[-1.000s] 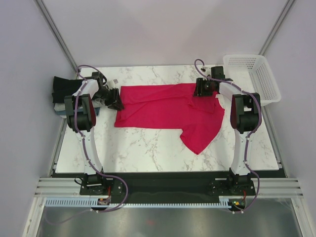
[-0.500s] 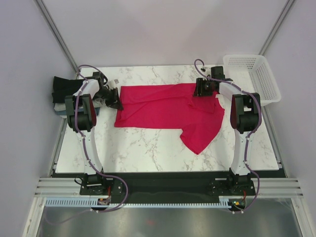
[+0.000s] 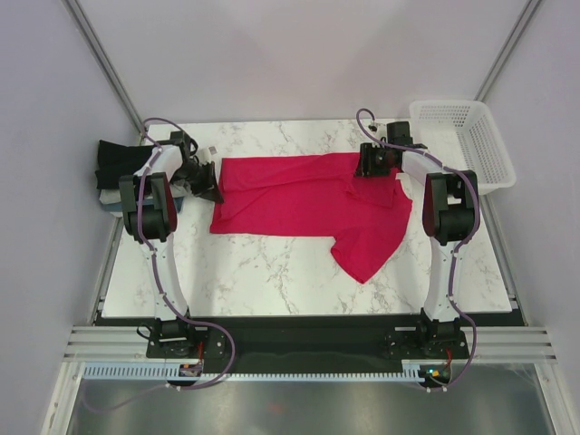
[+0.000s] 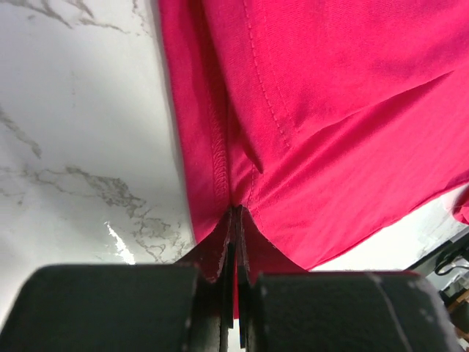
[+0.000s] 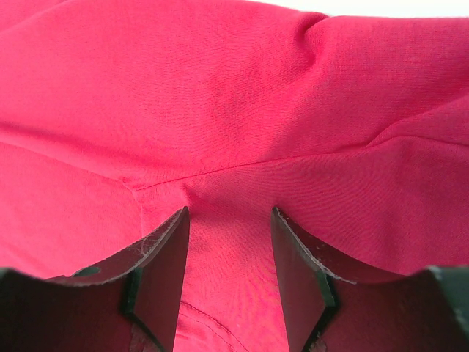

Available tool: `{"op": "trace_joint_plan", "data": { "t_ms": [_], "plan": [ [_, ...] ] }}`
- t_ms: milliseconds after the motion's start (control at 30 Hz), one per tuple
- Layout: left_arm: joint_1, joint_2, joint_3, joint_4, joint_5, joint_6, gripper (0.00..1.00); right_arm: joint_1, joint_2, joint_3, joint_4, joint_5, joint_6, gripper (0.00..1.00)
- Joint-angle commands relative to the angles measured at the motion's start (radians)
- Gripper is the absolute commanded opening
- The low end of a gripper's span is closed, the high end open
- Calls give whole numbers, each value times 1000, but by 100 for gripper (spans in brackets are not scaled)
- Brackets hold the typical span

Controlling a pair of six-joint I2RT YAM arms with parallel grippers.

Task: Fold and stack the t-shirts
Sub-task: Fold the tshirt

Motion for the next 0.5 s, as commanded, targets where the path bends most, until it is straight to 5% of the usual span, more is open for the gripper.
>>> {"op": "trace_joint_plan", "data": {
  "t_ms": [0,467],
  "plan": [
    [5,-15,43,-5,-40,-9,2,3,36,3,3,45,-23,57],
    [5,33,149,1,-65,-11,2,4,36,-7,-2,54,-33,57]
  ]
}}
